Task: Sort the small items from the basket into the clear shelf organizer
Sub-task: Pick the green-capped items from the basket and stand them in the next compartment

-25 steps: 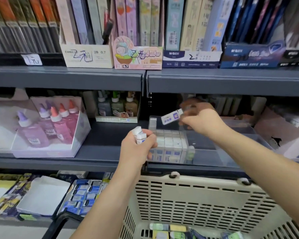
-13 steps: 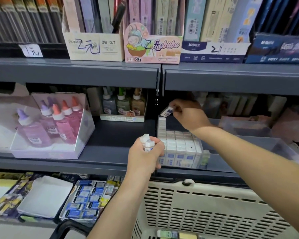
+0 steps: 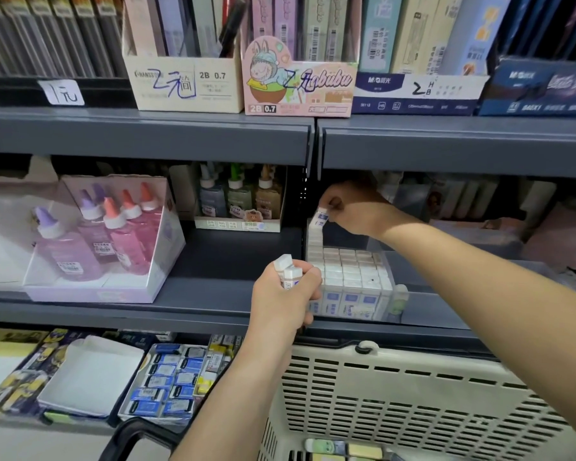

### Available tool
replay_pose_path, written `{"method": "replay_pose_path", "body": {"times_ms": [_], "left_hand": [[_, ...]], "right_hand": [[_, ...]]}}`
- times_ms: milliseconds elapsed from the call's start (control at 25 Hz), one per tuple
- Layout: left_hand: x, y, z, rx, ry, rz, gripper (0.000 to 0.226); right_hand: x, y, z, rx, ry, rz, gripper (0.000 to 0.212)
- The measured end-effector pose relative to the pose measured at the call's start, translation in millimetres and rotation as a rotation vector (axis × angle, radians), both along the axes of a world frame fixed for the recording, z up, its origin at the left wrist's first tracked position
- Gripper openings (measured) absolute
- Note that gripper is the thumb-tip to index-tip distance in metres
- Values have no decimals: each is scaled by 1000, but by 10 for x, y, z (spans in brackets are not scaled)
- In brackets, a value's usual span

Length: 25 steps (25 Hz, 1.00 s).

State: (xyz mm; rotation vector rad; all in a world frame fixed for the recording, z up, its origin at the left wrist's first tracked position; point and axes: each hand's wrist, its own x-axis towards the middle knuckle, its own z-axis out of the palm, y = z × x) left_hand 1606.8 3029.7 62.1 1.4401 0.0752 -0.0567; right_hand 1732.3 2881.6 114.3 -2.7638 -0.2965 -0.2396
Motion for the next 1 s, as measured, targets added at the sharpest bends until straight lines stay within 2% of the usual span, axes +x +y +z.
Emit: {"method": "replay_pose_path", "body": {"times_ms": [160, 360, 480, 720, 800, 880, 1000], "left_hand": [[-18, -13, 11, -14, 8, 2, 6], [-11, -6, 14, -21, 19, 2, 7], [-7, -24, 18, -20, 26, -8, 9], [-26, -33, 53, -53, 45, -41, 5], [-29, -41, 85, -121, 68, -51, 5], [-33, -42, 126, -273, 110, -51, 4], [-57, -15, 154, -475, 146, -73, 9]], "right_hand": [[52, 68, -176, 103, 72, -45, 25], [70, 58, -315, 110, 3, -74, 22], [75, -27, -355, 175, 84, -56, 14], [49, -60, -340, 276, 201, -34, 20], [-35, -61, -319, 203, 220, -18, 25], [-179, -12, -254, 162, 166, 2, 31], [-522, 132, -60, 320, 54, 75, 20]]}}
